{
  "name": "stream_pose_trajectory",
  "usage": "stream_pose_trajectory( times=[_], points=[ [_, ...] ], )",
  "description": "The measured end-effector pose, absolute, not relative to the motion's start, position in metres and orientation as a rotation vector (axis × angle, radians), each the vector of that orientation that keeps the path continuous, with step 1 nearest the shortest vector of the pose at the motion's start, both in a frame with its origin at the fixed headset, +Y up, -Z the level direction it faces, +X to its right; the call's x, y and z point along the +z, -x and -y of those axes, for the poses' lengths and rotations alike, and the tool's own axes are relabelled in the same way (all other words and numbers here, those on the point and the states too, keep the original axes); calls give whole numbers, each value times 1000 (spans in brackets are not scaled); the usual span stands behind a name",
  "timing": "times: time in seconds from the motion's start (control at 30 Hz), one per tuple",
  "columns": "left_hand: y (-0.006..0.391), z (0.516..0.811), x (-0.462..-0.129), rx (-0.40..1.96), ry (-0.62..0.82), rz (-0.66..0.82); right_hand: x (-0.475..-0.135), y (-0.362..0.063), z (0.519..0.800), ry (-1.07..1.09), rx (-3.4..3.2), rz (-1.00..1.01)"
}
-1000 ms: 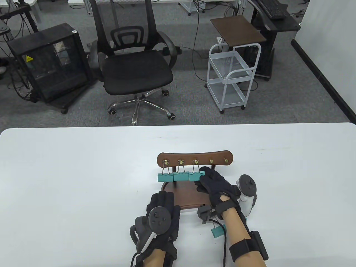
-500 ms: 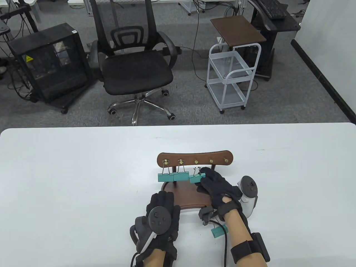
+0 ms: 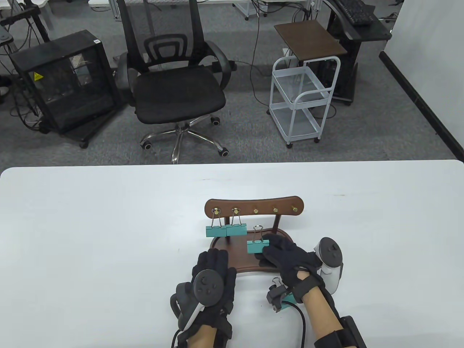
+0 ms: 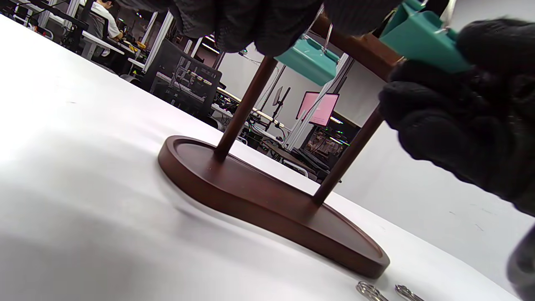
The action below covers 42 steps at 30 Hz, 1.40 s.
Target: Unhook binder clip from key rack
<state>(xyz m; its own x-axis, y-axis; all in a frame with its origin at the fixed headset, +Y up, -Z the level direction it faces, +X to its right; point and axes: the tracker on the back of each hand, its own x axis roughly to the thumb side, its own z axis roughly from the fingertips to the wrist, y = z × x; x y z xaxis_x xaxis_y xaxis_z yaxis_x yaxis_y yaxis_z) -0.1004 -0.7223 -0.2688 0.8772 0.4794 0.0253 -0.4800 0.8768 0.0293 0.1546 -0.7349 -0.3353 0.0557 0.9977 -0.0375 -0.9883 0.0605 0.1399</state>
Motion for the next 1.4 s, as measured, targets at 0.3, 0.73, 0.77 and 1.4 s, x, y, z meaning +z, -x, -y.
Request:
stream_pose_trajectory(
  times=[0.3, 0.73, 0.77, 1.4],
  points=[
    [100, 722, -268, 506, -39, 24, -314, -171, 736, -67, 1547, -110],
    [100, 722, -268, 505, -39, 23, -308, -184, 738, 56, 1866, -134],
    [100, 722, -268, 504, -39, 23, -308, -184, 739, 74, 1911, -143],
    [100, 721, -268, 507, -38, 22, -312, -138, 741, 198, 2473, -368]
  ],
)
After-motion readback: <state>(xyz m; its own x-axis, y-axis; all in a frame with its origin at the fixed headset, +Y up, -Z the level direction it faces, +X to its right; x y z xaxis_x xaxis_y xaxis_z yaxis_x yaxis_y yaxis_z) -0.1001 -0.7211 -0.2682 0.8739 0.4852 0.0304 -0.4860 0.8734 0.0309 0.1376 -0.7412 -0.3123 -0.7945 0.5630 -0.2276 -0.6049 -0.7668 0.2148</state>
